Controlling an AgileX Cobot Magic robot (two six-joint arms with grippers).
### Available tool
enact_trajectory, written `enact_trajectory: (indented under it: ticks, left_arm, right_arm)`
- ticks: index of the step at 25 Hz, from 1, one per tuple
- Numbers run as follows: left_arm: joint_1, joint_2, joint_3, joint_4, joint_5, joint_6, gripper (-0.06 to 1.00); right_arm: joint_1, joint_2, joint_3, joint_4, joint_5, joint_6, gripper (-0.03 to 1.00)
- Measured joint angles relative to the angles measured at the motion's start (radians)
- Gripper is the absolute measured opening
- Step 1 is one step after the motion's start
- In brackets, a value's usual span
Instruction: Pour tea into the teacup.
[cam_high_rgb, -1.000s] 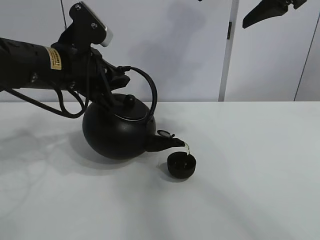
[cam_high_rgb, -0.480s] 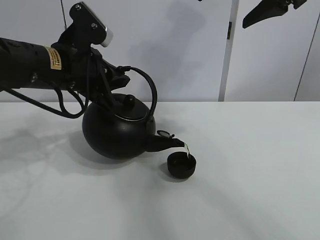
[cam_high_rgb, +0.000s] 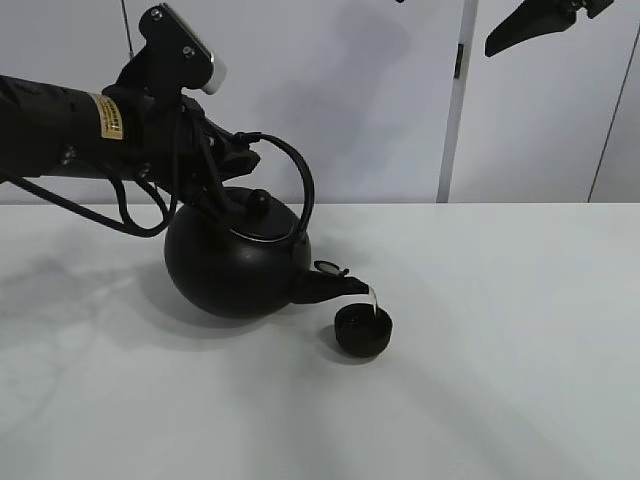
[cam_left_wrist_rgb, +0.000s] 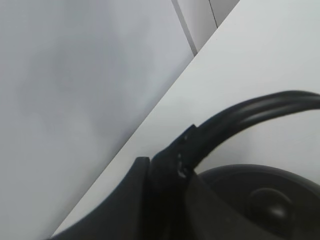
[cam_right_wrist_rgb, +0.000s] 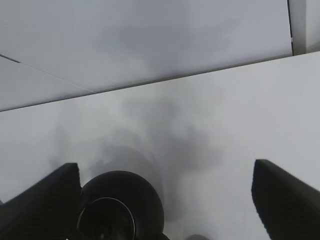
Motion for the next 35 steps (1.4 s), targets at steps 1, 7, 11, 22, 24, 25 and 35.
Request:
enact_trajectory:
  ticks: [1,7,11,22,24,25,35]
  left_arm:
    - [0.000,0.000,0.000,0.000,0.000,0.000,0.10]
    - [0.000,0.000,0.000,0.001,0.000,0.000,0.10]
    - [0.000,0.000,0.000,0.000,0.000,-0.018,0.10]
    - [0.000,-0.007,0.000,-0.072,0.000,-0.123,0.10]
    - [0.000,-0.020,0.003,-0.116,-0.001,-0.125,0.10]
    - [0.000,-0.028,0.009,-0.135,-0.002,-0.125,0.10]
    - [0.000,-0.084,0.172,-0.393,-0.146,-0.092,0.10]
  right_arm:
    - [0.000,0.000,0.000,0.000,0.000,0.000,0.64]
    - [0.000,0.000,0.000,0.000,0.000,0.000,0.64]
    - [0.000,0.000,0.000,0.000,0.000,0.000,0.64]
    - [0.000,0.000,0.000,0.000,0.000,0.000,0.64]
    - [0.000,0.000,0.000,0.000,0.000,0.000,0.64]
    - [0.000,0.000,0.000,0.000,0.000,0.000,0.64]
    - [0.000,0.000,0.000,0.000,0.000,0.000,0.64]
